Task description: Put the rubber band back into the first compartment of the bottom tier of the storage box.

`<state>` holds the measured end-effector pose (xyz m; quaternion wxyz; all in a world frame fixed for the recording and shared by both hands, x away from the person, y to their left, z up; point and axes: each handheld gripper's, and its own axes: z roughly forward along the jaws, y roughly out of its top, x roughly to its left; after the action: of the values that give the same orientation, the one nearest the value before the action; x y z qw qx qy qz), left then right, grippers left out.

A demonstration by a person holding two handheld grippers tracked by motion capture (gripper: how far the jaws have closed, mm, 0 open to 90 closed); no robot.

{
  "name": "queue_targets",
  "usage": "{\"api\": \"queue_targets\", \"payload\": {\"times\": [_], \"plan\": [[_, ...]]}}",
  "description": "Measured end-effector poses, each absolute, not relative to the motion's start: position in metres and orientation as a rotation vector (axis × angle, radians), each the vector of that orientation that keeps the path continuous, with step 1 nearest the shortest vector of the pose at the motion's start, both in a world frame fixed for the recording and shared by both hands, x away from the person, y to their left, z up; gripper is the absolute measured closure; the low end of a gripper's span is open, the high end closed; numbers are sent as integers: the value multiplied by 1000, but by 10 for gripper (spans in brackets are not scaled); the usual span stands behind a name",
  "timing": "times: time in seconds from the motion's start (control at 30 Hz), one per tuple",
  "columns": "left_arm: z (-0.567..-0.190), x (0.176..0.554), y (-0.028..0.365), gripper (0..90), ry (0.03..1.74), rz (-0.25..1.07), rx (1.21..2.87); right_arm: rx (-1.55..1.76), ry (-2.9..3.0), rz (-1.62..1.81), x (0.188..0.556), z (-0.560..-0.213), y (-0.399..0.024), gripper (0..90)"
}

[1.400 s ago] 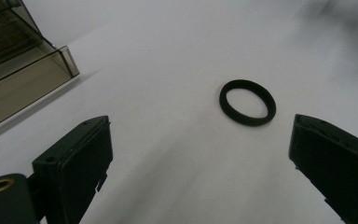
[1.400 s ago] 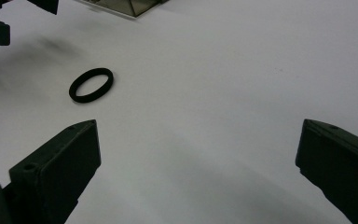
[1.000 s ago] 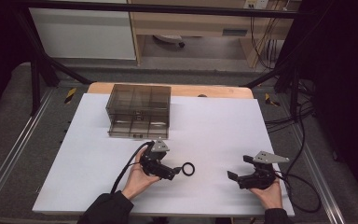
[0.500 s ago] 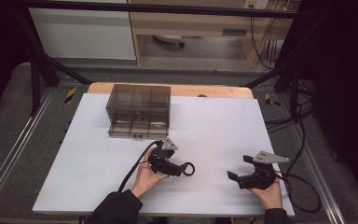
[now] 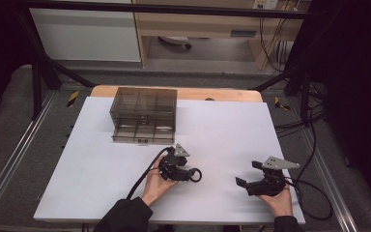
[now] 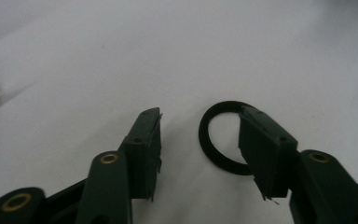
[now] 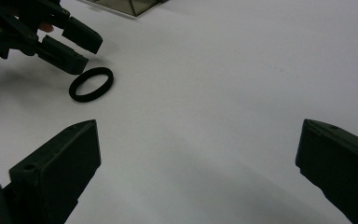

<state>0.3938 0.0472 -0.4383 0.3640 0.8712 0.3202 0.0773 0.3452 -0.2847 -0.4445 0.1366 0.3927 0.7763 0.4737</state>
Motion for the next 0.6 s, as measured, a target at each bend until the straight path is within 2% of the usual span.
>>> {"api": "queue_targets", "payload": {"times": [0.6], "plan": [[-445, 390, 35, 797, 810, 234, 2288, 1133, 2248, 1371, 345, -445, -285, 6]]}}
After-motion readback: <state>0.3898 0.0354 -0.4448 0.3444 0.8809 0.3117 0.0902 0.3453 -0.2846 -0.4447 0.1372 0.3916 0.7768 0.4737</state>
